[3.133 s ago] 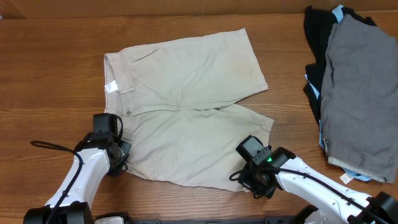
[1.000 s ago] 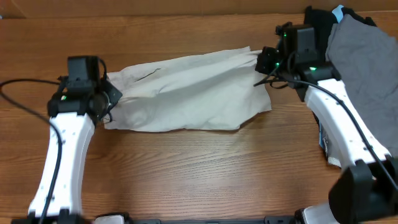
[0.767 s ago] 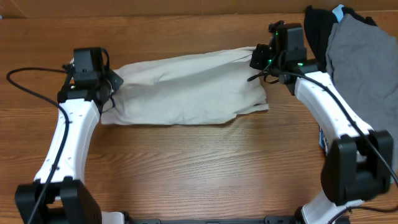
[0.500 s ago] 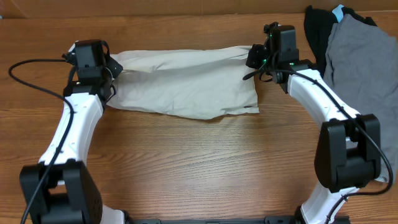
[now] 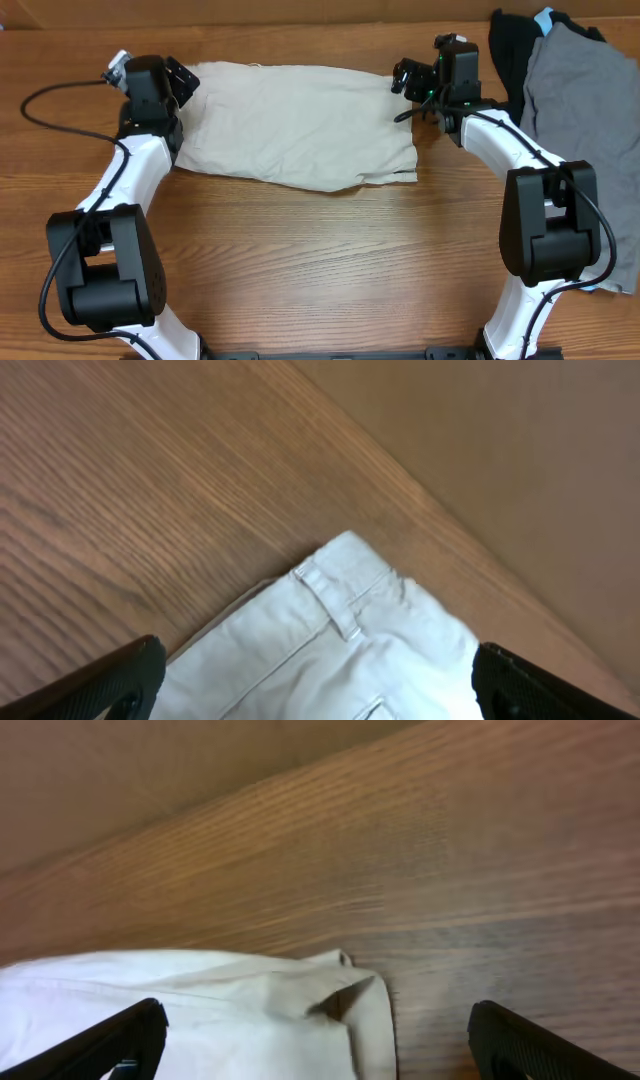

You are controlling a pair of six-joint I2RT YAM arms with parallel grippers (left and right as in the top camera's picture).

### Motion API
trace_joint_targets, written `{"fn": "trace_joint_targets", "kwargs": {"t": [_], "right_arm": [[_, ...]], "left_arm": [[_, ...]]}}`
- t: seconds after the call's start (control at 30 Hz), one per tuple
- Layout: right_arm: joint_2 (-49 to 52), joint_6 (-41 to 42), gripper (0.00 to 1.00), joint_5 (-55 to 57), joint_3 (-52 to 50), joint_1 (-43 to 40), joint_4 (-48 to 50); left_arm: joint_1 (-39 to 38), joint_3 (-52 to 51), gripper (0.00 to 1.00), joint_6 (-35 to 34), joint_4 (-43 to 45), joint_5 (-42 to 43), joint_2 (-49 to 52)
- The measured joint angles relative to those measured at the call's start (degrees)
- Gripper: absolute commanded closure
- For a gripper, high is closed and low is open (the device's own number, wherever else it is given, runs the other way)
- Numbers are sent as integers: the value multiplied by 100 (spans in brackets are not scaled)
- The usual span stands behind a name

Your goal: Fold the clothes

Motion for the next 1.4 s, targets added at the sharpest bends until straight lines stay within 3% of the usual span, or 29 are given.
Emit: {"fn": "trace_joint_targets", "kwargs": {"t": [0.23, 0.47, 0.53, 0.6, 0.67, 0.73, 1.03, 1.4], "right_arm": [[-376, -83, 0, -68, 138, 0, -1460], [-881, -601, 1, -601, 289, 2, -2396], [-887, -737, 22, -699, 293, 2, -2573], [-885, -855, 56, -778, 293, 0, -2656], [-887, -916, 82, -841, 293, 2, -2675], [-887, -946, 91, -876, 289, 0, -2697], [-686, -1012, 93, -1093, 205, 2, -2667], [-435, -1016, 92, -1167, 142, 2, -2680]], "left_arm": [[0, 986, 0, 879, -2129, 396, -2], [140, 1117, 0, 2131, -2964, 874, -7], [291, 1117, 0, 2500, -2962, 1141, -4], [496, 1121, 0, 2800, -2898, 1447, 55], [728, 1137, 0, 3021, -2826, 1766, 190], [1003, 1141, 0, 3213, -2780, 2122, 417], [1526, 1141, 0, 3834, -2573, 3379, 964], [1335, 1141, 0, 4183, -2221, 3746, 1412]]}}
